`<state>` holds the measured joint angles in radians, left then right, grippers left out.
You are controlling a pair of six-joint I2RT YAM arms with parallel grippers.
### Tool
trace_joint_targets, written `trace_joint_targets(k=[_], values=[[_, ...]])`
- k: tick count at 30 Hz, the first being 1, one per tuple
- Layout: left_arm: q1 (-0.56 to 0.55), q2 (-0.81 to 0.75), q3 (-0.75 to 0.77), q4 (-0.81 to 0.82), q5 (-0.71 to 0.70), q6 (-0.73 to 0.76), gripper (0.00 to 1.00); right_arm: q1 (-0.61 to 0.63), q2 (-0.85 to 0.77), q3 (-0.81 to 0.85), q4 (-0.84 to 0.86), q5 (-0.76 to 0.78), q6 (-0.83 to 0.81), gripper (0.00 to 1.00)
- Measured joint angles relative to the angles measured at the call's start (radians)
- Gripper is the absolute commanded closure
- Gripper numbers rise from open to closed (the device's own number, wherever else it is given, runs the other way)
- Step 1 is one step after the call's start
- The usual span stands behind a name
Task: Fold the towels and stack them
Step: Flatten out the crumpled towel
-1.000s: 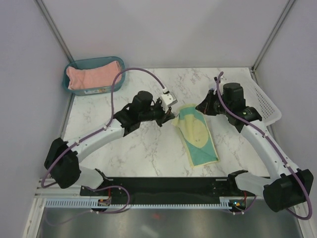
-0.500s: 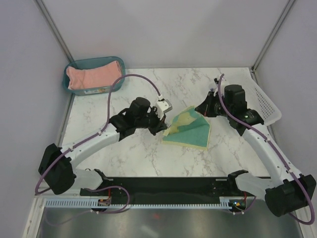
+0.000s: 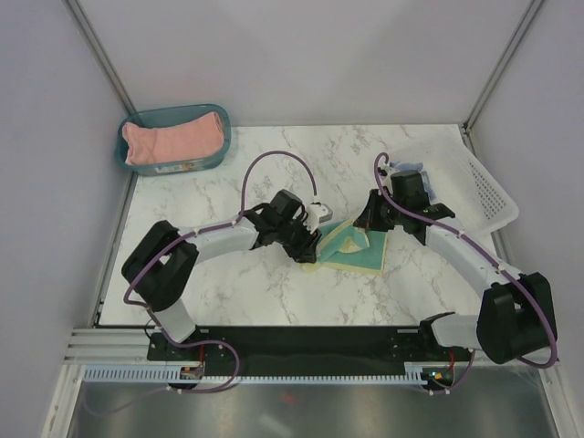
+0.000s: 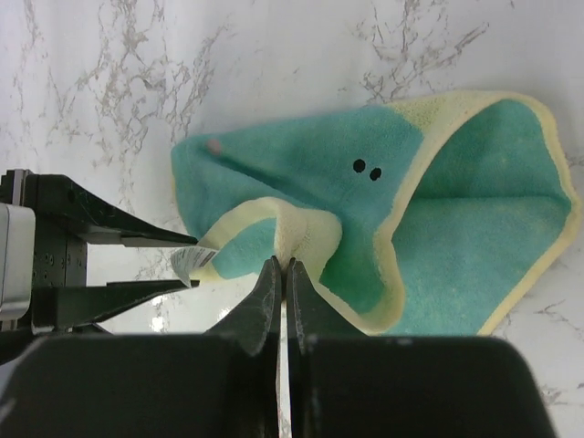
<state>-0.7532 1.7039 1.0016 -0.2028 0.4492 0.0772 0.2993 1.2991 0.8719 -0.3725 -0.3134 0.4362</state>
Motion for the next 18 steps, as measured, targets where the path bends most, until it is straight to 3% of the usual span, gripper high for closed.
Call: trace_joint_targets(k=[5,18], values=[[0.000,-0.025,-0.008,0.005,0.006,0.003,0.46,0.000,0.026,0.000,0.042,-0.005,0.002,1.00],[0.000,-0.044,-0.062,0.028,-0.024,0.002,0.48,0.000,0.044,0.002,0.083,-0.024,0.005,1.00]])
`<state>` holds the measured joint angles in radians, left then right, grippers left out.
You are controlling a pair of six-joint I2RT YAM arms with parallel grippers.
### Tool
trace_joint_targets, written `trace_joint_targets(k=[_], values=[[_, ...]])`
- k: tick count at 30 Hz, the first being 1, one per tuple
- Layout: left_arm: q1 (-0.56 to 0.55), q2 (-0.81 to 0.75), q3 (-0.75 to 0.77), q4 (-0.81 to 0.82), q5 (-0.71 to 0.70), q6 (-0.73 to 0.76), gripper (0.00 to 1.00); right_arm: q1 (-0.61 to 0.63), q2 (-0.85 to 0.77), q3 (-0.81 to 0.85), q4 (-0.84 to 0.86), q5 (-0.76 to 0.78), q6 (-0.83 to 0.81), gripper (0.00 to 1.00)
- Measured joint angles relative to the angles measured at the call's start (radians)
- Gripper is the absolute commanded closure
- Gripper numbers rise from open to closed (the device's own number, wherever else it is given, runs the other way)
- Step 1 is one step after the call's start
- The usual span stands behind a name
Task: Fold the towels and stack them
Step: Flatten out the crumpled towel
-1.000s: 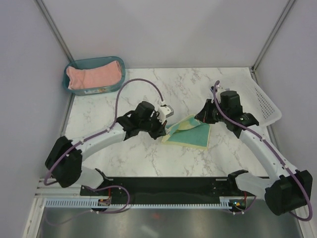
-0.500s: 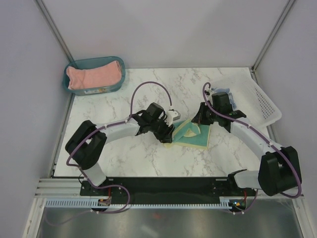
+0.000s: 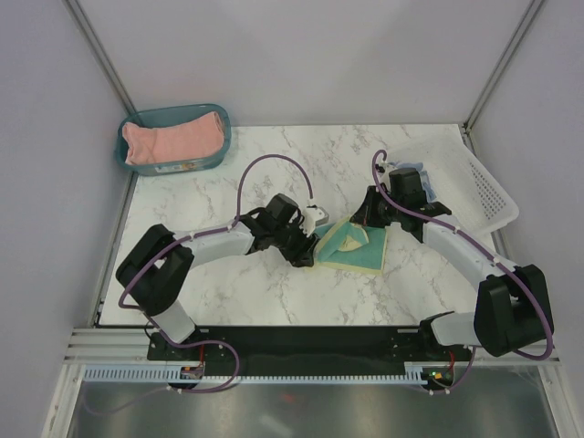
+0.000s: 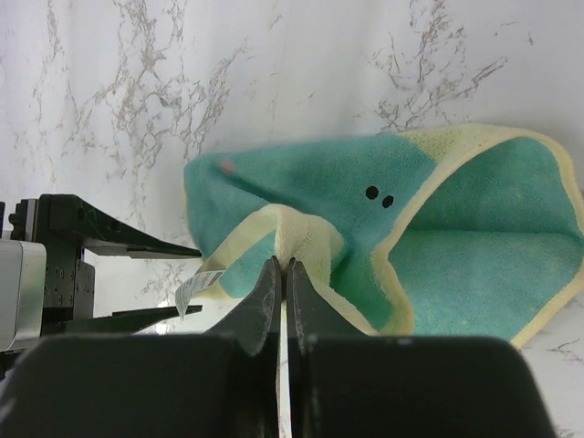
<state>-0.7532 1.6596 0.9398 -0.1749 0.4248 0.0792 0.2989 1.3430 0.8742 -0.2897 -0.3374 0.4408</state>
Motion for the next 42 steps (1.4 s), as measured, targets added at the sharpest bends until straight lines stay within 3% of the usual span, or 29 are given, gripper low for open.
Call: trace_joint_targets(k=[7,10,11,13,17,22,26,31,36,42], values=[[-0.011,0.013,-0.034,0.040,0.005,-0.011,0.52,0.000,0.000,0.000,0.006,-0.002,0.001,1.00],[-0.016,0.022,-0.048,0.050,0.005,-0.020,0.69,0.000,-0.001,0.000,0.006,-0.002,0.007,1.00],[-0.018,0.023,-0.052,0.052,0.006,-0.023,0.83,0.000,-0.002,0.000,0.006,-0.002,0.008,1.00],[-0.021,0.023,-0.057,0.053,0.006,-0.031,0.98,0.000,-0.005,0.000,0.006,-0.002,0.008,1.00],[-0.023,-0.010,-0.057,0.030,-0.014,-0.039,0.98,0.000,-0.019,0.005,-0.006,-0.002,0.004,1.00],[-0.024,-0.212,-0.025,-0.080,-0.148,-0.037,0.98,0.008,-0.064,0.082,-0.032,0.010,-0.036,1.00],[-0.025,-0.352,0.160,-0.167,-0.279,-0.013,0.98,0.054,-0.154,0.171,0.014,0.049,-0.064,1.00],[-0.026,-0.434,0.412,-0.273,-0.350,-0.004,0.98,0.220,-0.234,0.389,0.024,0.075,-0.108,1.00],[-0.026,-0.581,0.560,-0.378,-0.330,-0.010,0.98,0.235,-0.367,0.539,0.012,0.086,-0.119,1.00],[-0.030,-0.718,0.682,-0.414,-0.133,-0.069,0.98,0.239,-0.508,0.623,0.023,0.048,-0.077,1.00]])
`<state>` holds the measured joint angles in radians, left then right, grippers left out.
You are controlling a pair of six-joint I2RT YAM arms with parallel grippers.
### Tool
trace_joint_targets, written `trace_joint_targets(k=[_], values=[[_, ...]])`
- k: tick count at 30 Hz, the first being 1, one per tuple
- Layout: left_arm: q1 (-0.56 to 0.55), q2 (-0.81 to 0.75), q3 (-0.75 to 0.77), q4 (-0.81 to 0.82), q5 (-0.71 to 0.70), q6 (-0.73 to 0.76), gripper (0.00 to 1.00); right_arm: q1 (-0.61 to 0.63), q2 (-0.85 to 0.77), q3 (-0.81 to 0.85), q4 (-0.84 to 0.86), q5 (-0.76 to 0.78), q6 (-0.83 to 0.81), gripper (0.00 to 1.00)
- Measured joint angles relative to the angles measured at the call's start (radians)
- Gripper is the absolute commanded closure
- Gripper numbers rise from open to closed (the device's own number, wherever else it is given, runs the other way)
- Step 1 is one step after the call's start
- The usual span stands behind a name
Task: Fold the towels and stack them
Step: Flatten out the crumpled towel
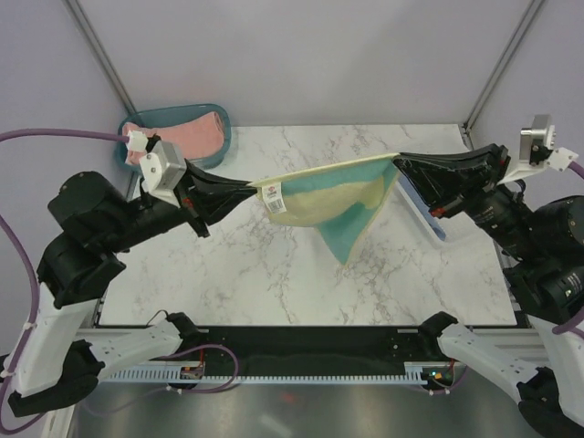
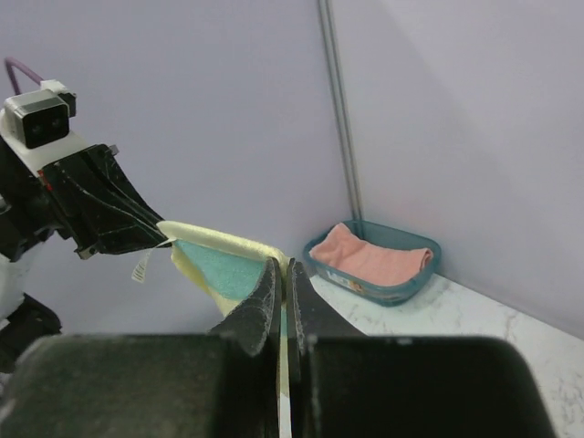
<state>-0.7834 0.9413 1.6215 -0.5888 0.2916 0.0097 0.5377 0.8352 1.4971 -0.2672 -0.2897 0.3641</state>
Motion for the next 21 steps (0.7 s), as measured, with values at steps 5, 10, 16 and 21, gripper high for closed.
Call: trace_joint_targets(k=[5,10,16,21], values=[[-0.003,0.022,0.058,-0.048,0.086,-0.046,0.98,0.003,-0.052,-0.040,0.027,-0.018,0.054,1.00],[-0.003,0.121,0.144,-0.152,0.029,-0.044,0.98,0.002,-0.005,-0.045,0.023,0.011,0.050,1.00],[0.027,0.255,0.130,-0.203,-0.203,0.016,0.98,-0.002,0.196,-0.043,0.000,0.090,-0.039,1.00],[0.217,0.450,0.061,-0.165,-0.212,0.020,0.98,-0.076,0.477,-0.084,0.045,0.057,-0.075,1.00]])
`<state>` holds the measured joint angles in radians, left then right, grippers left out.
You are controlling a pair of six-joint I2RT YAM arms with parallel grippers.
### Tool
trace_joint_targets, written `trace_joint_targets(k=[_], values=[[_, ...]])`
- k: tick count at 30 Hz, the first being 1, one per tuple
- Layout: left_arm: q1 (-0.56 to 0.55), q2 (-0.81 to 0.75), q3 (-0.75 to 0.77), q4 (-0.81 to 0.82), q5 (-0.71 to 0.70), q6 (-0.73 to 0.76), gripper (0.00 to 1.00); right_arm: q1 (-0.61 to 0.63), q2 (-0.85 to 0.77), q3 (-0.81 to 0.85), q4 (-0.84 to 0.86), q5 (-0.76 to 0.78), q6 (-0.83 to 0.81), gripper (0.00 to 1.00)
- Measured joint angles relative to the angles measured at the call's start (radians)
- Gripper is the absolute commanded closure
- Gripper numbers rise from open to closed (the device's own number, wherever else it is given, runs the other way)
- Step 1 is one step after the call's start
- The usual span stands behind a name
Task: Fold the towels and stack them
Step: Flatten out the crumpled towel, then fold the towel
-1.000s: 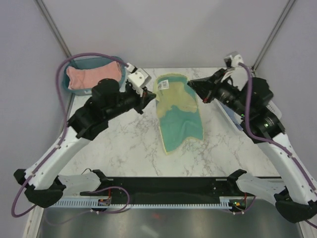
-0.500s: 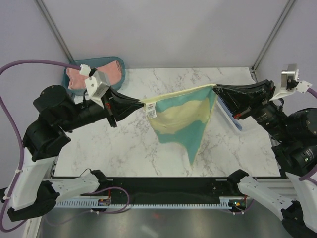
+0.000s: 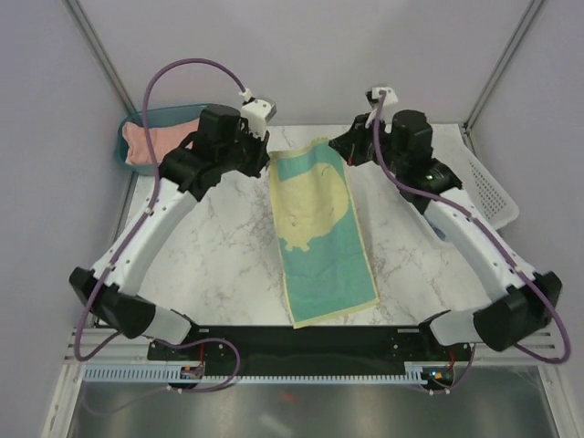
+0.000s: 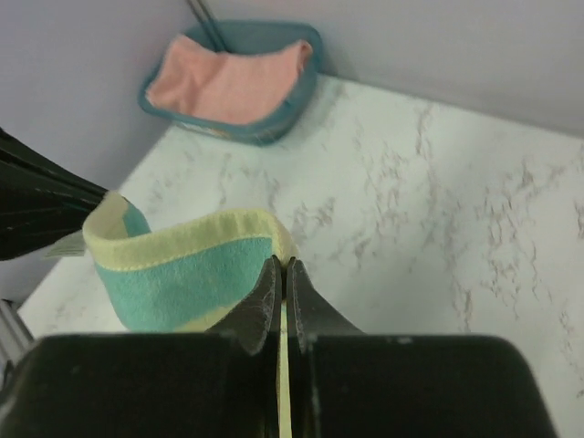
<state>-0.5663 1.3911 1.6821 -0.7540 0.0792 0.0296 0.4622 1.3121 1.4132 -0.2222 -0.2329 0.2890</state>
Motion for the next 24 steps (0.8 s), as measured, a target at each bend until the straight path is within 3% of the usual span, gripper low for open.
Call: trace_joint_targets(k=[5,13,20,24], values=[[0.156,0.288,0.013,0.050,0.015,0.025,0.98,-0.126,0.293,-0.025,0.086,-0.087,0.000,1.00],[0.207,0.693,0.281,0.149,0.088,0.153,0.98,-0.198,0.644,0.167,0.164,-0.167,-0.066,1.00],[0.212,0.755,0.331,0.193,0.137,0.226,0.98,-0.251,0.713,0.245,0.183,-0.204,-0.182,1.00],[0.216,0.699,0.236,0.226,0.170,0.253,0.98,-0.268,0.690,0.205,0.178,-0.211,-0.246,1.00]])
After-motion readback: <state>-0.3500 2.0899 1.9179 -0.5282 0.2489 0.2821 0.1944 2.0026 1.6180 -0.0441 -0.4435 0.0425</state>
